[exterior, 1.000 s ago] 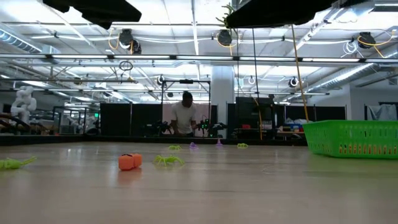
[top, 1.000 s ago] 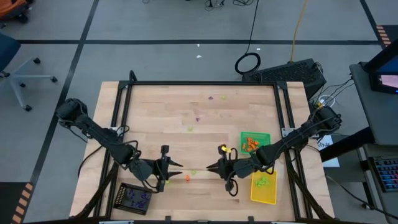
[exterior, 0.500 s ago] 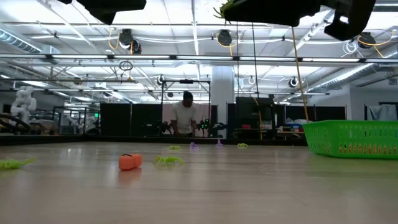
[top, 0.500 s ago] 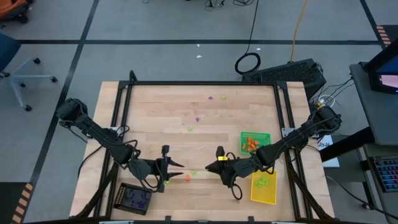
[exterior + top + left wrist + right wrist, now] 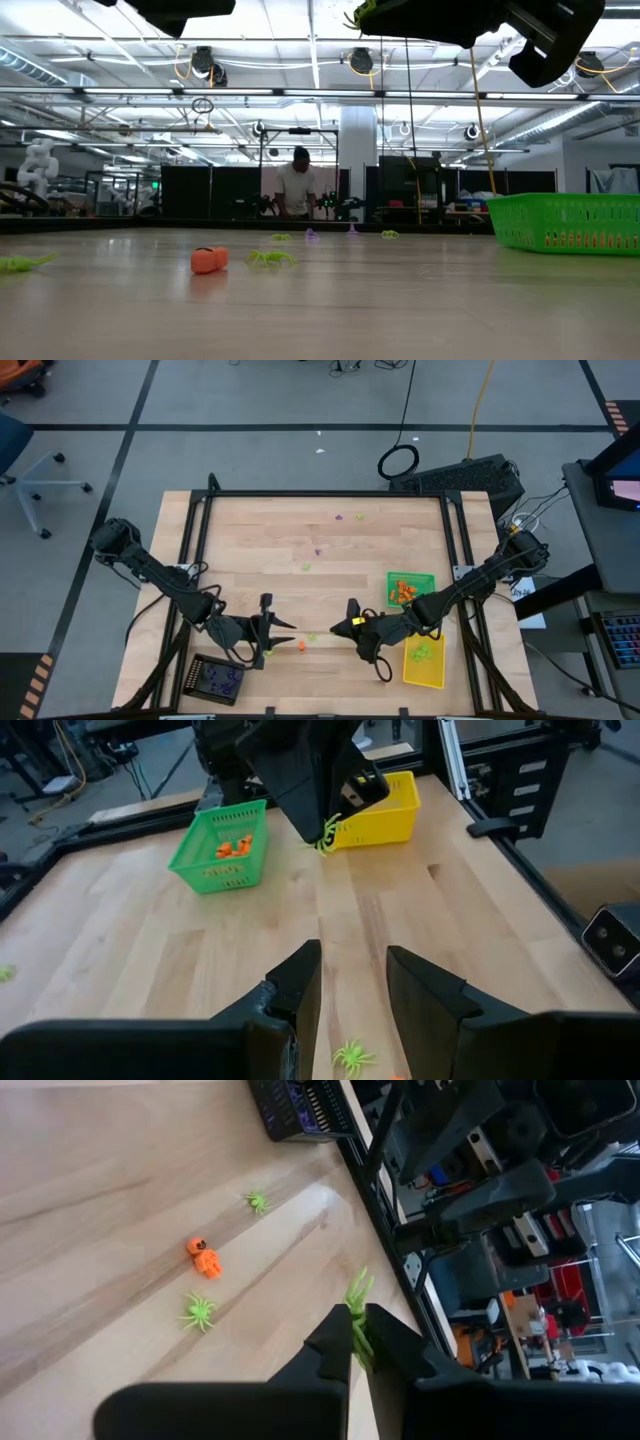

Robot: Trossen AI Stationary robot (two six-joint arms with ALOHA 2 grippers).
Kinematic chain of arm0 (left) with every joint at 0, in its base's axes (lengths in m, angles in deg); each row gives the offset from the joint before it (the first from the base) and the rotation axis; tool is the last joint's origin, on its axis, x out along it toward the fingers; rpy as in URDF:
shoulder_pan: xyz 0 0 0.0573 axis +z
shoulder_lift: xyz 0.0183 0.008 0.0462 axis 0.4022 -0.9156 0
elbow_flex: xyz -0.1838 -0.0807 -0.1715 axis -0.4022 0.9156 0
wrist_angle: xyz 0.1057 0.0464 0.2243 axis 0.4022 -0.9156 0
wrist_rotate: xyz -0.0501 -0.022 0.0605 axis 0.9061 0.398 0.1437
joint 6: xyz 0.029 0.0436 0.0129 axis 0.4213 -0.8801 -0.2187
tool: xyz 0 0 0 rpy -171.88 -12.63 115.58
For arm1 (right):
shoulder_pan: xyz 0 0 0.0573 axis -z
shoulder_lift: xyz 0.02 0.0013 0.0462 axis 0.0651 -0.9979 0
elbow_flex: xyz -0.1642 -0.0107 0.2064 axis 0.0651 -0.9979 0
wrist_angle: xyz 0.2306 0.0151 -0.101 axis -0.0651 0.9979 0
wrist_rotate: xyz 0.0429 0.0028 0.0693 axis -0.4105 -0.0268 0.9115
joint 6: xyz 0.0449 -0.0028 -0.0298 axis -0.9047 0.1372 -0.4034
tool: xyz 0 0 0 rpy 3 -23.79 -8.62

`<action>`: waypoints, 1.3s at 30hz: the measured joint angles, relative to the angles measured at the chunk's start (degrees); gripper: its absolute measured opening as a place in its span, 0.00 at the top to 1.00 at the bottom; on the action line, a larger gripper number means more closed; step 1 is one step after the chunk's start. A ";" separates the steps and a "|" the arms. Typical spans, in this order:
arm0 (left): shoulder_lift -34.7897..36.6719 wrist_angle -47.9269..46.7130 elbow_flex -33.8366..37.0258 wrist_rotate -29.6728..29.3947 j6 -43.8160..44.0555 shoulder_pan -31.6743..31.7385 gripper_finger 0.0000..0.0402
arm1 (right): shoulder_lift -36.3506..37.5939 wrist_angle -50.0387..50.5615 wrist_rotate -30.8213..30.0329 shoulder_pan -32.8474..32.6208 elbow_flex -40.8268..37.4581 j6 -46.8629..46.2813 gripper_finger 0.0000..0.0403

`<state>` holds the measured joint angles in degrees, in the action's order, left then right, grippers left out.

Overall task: Sort Halloween decoration
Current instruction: Put the green spider toy into the yellow bin

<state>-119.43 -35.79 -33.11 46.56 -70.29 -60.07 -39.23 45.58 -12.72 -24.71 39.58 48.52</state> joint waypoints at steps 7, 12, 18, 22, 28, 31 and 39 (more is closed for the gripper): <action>0.00 -0.01 0.00 0.00 -2.57 0.00 0.71 | 0.00 0.00 0.00 0.00 0.02 -0.25 0.99; 0.00 -0.01 0.00 0.00 -2.57 0.00 0.71 | 0.00 0.02 0.00 0.00 0.02 -0.33 0.99; 0.00 -0.01 0.00 0.00 -2.59 0.00 0.71 | 0.00 0.02 0.00 0.00 0.02 -0.34 0.99; 0.00 -0.01 0.00 0.00 -4.62 0.02 0.71 | 0.00 0.02 0.01 0.00 0.02 -0.35 0.99; 0.00 -0.01 0.00 0.00 -5.41 0.02 0.71 | 0.00 0.04 0.02 0.00 0.02 -0.35 0.99; 0.00 -0.01 0.00 0.00 -5.41 0.02 0.71 | 0.00 0.04 0.02 0.00 0.02 -0.35 0.99; 0.00 -0.01 0.00 0.00 -5.40 0.01 0.71 | 0.02 0.04 0.04 0.00 0.02 -6.40 0.99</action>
<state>-119.43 -35.80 -33.11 46.56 -75.68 -60.06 -39.22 45.63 -12.68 -24.71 39.60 42.12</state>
